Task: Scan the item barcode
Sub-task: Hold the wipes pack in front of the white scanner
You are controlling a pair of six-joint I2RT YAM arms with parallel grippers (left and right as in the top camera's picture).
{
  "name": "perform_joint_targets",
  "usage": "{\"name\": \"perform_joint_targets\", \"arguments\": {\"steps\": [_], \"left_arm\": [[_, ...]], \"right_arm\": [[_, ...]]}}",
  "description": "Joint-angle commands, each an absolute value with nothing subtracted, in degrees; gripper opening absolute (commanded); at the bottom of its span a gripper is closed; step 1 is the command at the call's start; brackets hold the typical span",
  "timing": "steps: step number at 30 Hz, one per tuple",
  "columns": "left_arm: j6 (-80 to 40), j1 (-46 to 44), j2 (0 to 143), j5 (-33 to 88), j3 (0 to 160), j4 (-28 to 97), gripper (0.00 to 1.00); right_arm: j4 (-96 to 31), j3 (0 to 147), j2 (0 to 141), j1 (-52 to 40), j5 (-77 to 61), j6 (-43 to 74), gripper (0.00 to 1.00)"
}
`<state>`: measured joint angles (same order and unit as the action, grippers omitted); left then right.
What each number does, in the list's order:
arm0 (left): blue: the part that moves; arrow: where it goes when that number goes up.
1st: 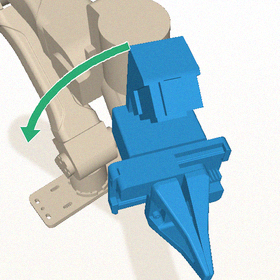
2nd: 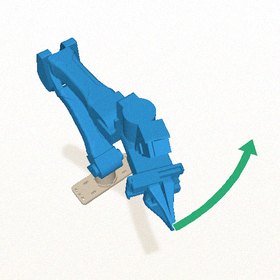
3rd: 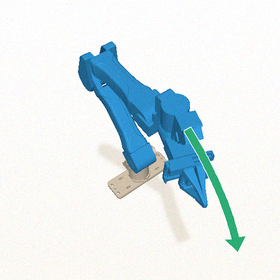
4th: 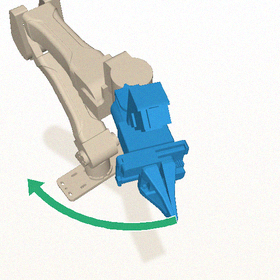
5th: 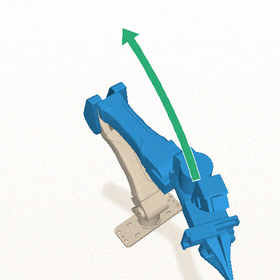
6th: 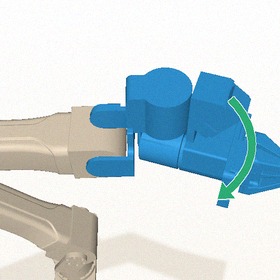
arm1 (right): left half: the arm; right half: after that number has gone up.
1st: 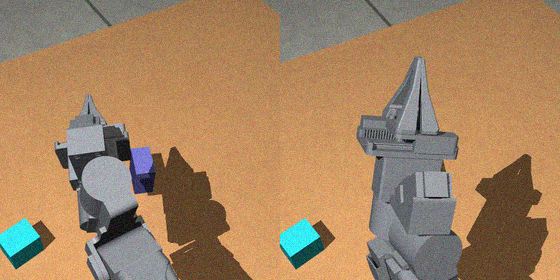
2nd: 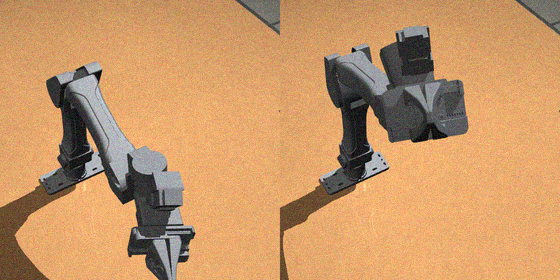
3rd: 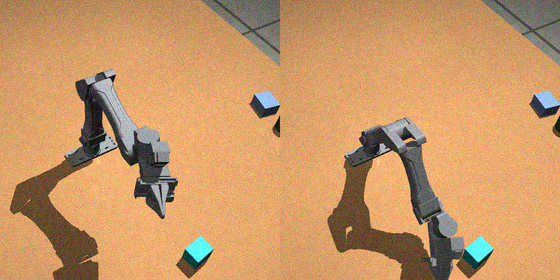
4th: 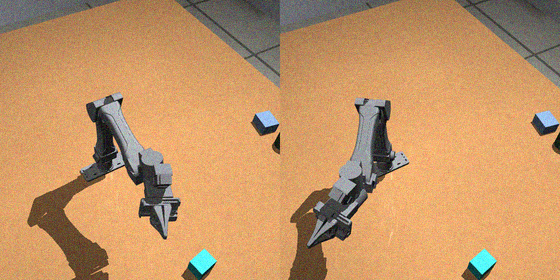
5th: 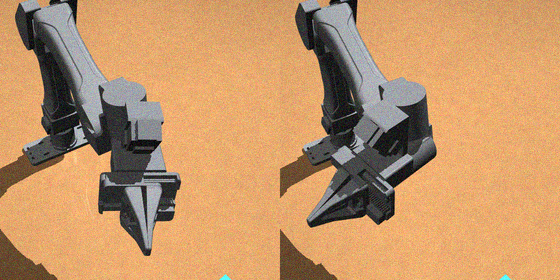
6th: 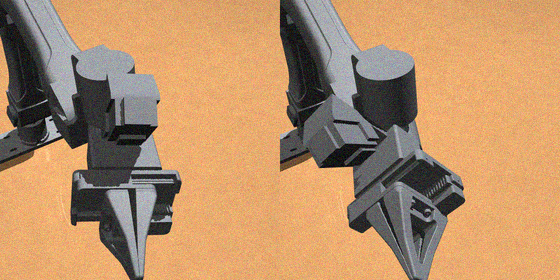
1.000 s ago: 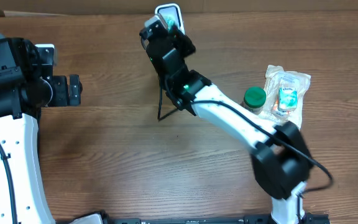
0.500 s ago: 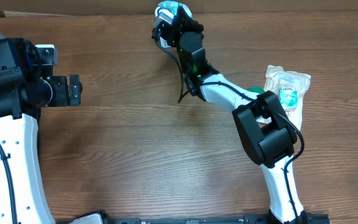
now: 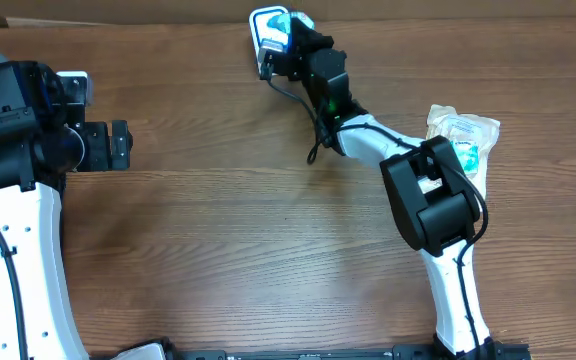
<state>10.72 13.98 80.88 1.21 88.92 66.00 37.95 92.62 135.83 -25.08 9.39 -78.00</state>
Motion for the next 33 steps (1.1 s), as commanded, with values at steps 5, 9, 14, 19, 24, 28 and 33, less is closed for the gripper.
{"name": "perform_joint_targets", "arguments": {"steps": [5, 9, 14, 19, 24, 28, 33], "left_arm": [[11.6, 14.24, 80.25, 1.06, 89.89, 65.8, 1.0], [11.6, 14.24, 80.25, 1.04, 89.89, 65.8, 1.0], [11.6, 14.22, 80.25, 1.06, 89.89, 65.8, 0.99], [11.6, 14.24, 80.25, 1.06, 89.89, 65.82, 1.0], [11.6, 14.24, 80.25, 1.06, 89.89, 65.8, 1.0], [11.6, 14.22, 80.25, 1.06, 89.89, 65.8, 0.99], [11.6, 14.22, 80.25, 1.04, 89.89, 65.8, 1.0]], "right_arm": [[38.74, 93.89, 136.0, -25.1, 6.35, -81.52, 0.04], [38.79, 93.89, 136.0, -25.12, 6.39, -81.56, 0.04], [38.98, 93.89, 135.81, -25.12, 6.57, -84.47, 0.04], [38.96, 93.89, 132.68, -27.42, 9.47, -84.09, 0.04], [34.48, 93.86, 127.17, -30.94, 10.68, -83.81, 0.04], [28.16, 93.86, 122.26, -33.93, 11.66, -76.97, 0.04], [17.21, 93.86, 113.99, -39.27, 15.81, -54.74, 0.04]]}}
